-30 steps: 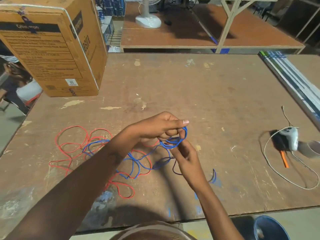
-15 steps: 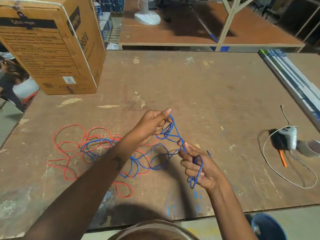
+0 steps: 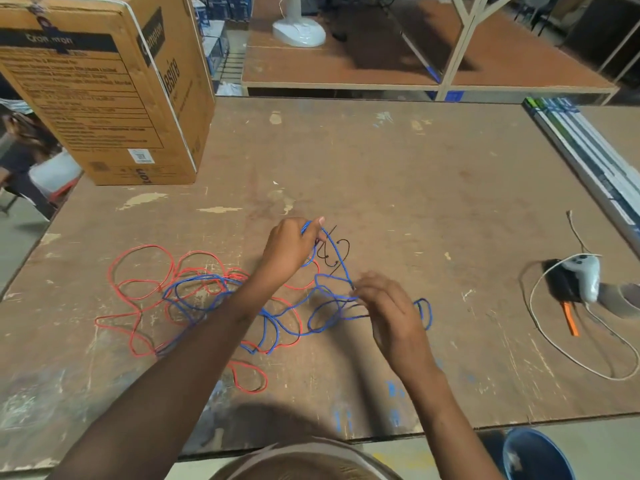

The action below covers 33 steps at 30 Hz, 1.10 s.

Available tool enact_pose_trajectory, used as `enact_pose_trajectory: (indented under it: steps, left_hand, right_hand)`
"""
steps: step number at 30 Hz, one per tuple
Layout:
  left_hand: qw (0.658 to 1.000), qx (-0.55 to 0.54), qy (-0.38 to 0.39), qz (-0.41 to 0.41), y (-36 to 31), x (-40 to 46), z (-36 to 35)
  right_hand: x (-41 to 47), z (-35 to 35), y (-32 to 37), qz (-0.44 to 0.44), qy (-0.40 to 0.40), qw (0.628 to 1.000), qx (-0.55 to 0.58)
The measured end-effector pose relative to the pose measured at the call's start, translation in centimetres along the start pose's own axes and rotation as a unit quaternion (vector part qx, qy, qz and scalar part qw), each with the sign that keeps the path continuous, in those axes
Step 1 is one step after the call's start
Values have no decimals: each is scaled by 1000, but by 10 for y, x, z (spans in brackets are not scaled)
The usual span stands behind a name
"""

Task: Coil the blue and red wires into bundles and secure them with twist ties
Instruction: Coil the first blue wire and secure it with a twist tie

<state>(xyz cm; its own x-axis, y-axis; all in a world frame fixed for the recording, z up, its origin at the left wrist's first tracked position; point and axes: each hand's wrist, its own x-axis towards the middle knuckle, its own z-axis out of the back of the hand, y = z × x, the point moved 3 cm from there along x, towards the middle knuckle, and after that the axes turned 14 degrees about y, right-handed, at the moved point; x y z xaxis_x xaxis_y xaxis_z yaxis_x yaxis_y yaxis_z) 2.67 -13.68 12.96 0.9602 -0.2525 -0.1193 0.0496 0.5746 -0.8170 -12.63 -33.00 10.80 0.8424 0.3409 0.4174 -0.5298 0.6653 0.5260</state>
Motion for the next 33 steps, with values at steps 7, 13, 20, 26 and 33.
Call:
enact_pose_trajectory:
  steps: [7,13,20,26,33]
  left_hand:
    - [986,-163,-39,-1,3,9,1]
    - [960,-231,-152,47,32,32,12]
    - [976,-210,40,47,26,19,-5]
    - [993,42,107,25,10,-29,-25]
    - [960,-132,238,-68,16,-49,-27]
  right_hand:
    - [3,-16,-5,-31,170,985,-30]
    - [-8,-22,8,-69,252,963,60]
    - [6,-35,3,-180,189,961,95]
    - [31,-41,8,-139,277,944,-110]
    - [29,-37,2,-186,244,949,-76]
